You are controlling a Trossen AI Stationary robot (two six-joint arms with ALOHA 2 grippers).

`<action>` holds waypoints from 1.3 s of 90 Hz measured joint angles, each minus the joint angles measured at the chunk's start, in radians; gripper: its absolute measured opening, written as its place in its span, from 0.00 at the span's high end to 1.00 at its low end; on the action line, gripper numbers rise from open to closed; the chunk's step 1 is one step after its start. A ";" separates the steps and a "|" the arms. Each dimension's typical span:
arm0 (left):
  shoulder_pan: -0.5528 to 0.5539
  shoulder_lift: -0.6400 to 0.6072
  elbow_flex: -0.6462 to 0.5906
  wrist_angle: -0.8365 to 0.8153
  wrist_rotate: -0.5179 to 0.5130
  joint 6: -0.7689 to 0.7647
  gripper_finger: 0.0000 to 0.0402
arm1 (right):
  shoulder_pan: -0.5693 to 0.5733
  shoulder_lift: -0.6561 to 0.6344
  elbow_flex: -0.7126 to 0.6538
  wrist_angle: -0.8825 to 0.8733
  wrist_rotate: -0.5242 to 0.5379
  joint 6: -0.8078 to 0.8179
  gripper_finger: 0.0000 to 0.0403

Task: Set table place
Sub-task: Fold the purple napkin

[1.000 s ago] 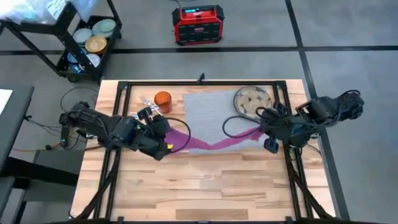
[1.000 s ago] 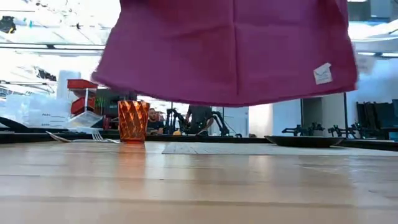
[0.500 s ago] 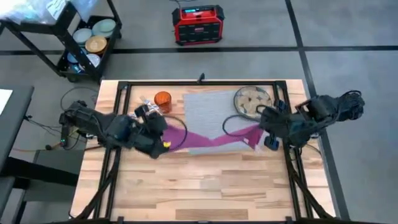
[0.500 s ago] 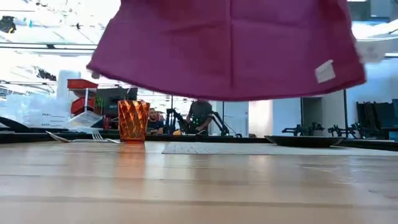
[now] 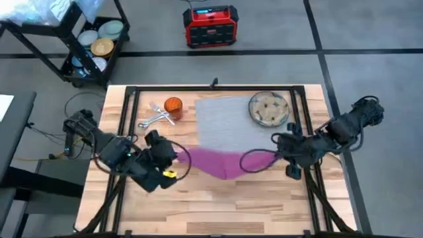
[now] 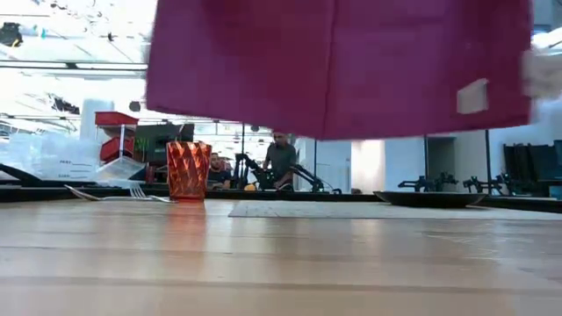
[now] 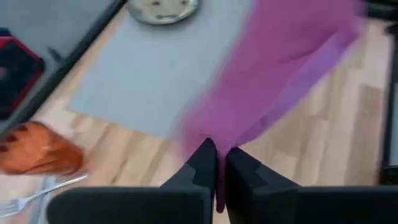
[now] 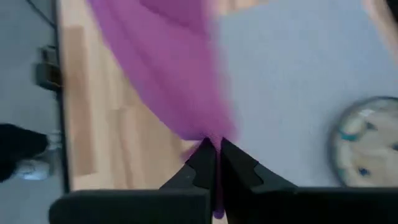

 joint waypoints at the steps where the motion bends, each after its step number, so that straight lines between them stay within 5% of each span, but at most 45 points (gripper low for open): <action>1: 0.005 0.000 0.000 -0.020 0.000 -0.006 1.00 | -0.010 0.000 0.000 -0.002 0.000 -0.008 1.00; 32: 0.191 -0.079 -0.150 -0.059 0.038 0.090 1.00 | -0.288 0.000 -0.003 0.015 -0.018 -0.218 1.00; 52: 0.093 -0.078 -0.351 0.036 0.088 -0.035 1.00 | -0.191 -0.031 -0.236 0.163 -0.069 -0.133 1.00; 81: -0.043 -0.076 -0.797 0.554 0.253 -0.282 1.00 | -0.039 -0.025 -0.734 0.737 -0.153 0.141 1.00; 117: -0.134 -0.076 -0.902 0.796 0.310 -0.409 1.00 | 0.054 -0.026 -0.820 0.889 -0.155 0.285 1.00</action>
